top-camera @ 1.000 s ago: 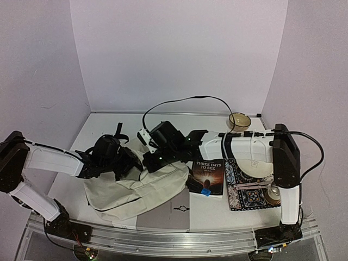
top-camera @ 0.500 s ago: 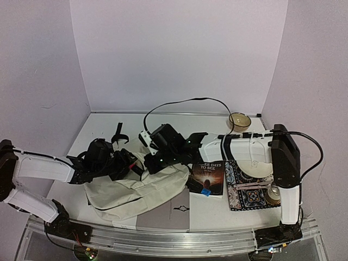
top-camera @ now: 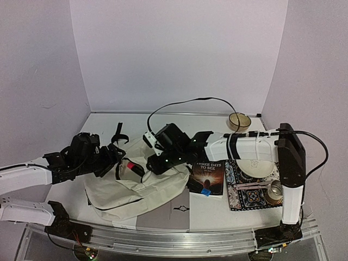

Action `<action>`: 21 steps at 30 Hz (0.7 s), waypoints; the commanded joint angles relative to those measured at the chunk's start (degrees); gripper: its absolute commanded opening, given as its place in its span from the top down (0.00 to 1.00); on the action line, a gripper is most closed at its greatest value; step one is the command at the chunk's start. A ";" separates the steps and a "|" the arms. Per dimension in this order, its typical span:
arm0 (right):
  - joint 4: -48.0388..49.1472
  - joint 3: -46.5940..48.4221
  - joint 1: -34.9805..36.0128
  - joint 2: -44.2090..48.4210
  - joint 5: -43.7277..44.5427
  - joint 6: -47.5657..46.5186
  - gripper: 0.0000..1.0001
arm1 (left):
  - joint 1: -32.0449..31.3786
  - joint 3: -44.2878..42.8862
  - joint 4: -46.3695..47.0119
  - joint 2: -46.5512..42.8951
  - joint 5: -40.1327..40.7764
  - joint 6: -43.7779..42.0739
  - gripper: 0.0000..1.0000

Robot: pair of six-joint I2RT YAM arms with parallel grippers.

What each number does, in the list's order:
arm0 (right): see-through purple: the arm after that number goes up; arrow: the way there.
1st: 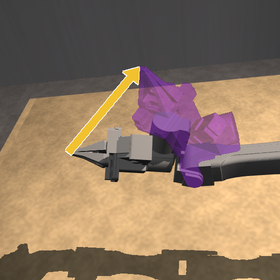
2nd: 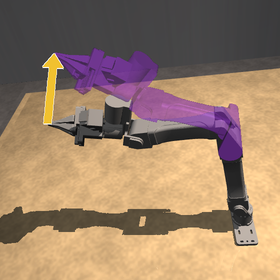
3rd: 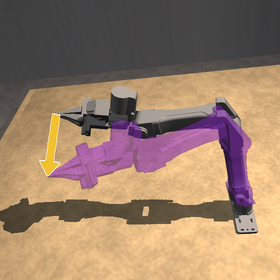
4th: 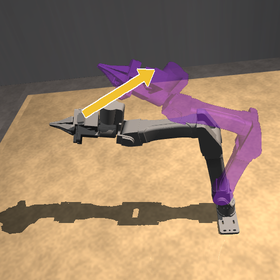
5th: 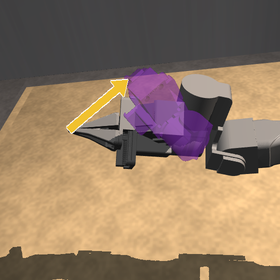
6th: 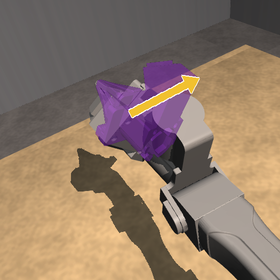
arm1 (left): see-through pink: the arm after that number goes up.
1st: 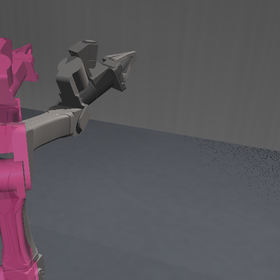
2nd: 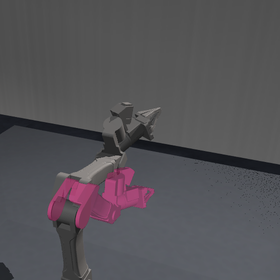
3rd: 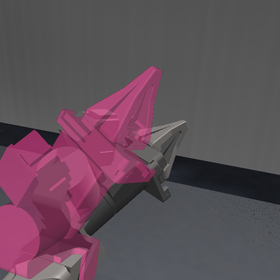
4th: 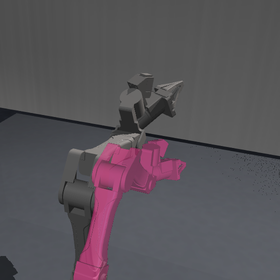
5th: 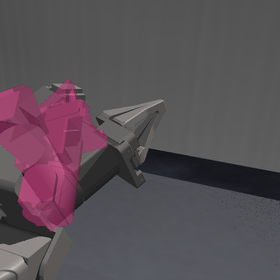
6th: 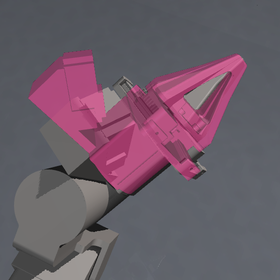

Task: Pack the student bag
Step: Pick up the pen from the book.

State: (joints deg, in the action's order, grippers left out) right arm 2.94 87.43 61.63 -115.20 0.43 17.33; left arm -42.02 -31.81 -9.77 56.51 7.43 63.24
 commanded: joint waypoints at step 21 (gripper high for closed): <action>-28.89 -21.01 -5.26 20.50 8.50 -8.83 0.48 | 0.17 -7.71 -10.25 -2.54 10.24 -15.08 0.01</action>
State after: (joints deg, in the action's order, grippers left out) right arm -19.39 68.07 56.24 -95.02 7.26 9.95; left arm -42.00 -36.45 -19.65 54.13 15.68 50.43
